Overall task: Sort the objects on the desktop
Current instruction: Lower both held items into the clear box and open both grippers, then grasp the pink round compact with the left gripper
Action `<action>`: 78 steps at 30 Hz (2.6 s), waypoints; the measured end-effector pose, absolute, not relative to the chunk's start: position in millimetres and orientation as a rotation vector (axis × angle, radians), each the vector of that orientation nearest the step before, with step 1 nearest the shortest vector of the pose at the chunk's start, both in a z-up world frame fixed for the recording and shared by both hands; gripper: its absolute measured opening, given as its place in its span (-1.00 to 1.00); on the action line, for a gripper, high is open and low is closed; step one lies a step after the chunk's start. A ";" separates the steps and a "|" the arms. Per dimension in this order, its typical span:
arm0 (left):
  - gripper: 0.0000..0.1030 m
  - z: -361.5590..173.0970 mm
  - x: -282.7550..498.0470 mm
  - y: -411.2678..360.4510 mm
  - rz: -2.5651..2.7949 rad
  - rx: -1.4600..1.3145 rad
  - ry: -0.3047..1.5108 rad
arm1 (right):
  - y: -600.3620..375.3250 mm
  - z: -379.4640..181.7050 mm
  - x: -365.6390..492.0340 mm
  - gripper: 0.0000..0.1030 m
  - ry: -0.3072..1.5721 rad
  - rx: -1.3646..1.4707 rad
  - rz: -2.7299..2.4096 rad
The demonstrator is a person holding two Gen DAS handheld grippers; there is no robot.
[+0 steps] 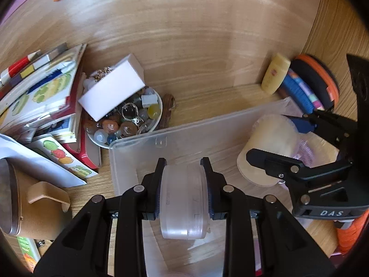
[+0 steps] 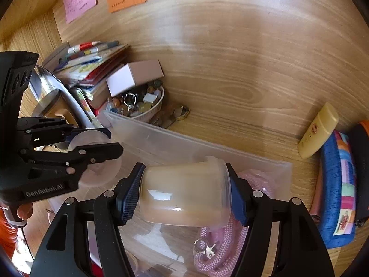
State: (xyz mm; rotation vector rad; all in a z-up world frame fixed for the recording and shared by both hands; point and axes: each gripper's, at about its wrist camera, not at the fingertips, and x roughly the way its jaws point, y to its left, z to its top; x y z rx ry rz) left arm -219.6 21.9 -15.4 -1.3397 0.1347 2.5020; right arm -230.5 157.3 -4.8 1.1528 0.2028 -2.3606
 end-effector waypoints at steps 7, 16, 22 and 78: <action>-0.44 -30.3 -226.2 30.3 2.487 -1.411 0.194 | 146.0 -8.1 -229.6 0.23 0.293 1.177 -2.354; -0.44 -36.7 -229.7 33.9 2.500 -1.442 0.246 | 130.0 -17.4 -222.4 0.23 0.445 1.179 -2.356; -0.43 -35.9 -226.6 33.3 2.514 -1.441 0.287 | 122.4 -17.9 -215.0 0.24 0.536 1.172 -2.365; 0.87 -5.3 -36.7 -46.9 2.794 -1.133 0.111 | 228.9 -6.9 -66.6 0.71 0.109 1.006 -2.609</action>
